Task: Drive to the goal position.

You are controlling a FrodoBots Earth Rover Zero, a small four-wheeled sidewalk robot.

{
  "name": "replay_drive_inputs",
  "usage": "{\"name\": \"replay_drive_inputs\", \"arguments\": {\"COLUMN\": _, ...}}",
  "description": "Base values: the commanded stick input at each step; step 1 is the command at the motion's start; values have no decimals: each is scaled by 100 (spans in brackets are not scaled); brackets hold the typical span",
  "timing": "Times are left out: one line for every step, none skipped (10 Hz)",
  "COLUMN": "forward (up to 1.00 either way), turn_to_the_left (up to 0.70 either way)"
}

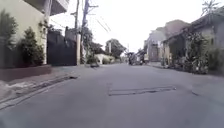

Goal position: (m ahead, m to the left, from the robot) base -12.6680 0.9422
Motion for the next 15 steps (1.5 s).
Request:
{"name": "replay_drive_inputs", "arguments": {"forward": 100, "turn_to_the_left": -36}}
{"name": "replay_drive_inputs", "arguments": {"forward": 100, "turn_to_the_left": -12}}
{"name": "replay_drive_inputs", "arguments": {"forward": 100, "turn_to_the_left": 4}}
{"name": "replay_drive_inputs", "arguments": {"forward": 100, "turn_to_the_left": 4}}
{"name": "replay_drive_inputs", "arguments": {"forward": 100, "turn_to_the_left": 4}}
{"name": "replay_drive_inputs", "arguments": {"forward": 100, "turn_to_the_left": 4}}
{"name": "replay_drive_inputs", "arguments": {"forward": 100, "turn_to_the_left": 4}}
{"name": "replay_drive_inputs", "arguments": {"forward": 100, "turn_to_the_left": 4}}
{"name": "replay_drive_inputs", "arguments": {"forward": 100, "turn_to_the_left": 4}}
{"name": "replay_drive_inputs", "arguments": {"forward": 100, "turn_to_the_left": 4}}
{"name": "replay_drive_inputs", "arguments": {"forward": 100, "turn_to_the_left": 4}}
{"name": "replay_drive_inputs", "arguments": {"forward": 100, "turn_to_the_left": 4}}
{"name": "replay_drive_inputs", "arguments": {"forward": 100, "turn_to_the_left": 4}}
{"name": "replay_drive_inputs", "arguments": {"forward": 100, "turn_to_the_left": 4}}
{"name": "replay_drive_inputs", "arguments": {"forward": 100, "turn_to_the_left": 4}}
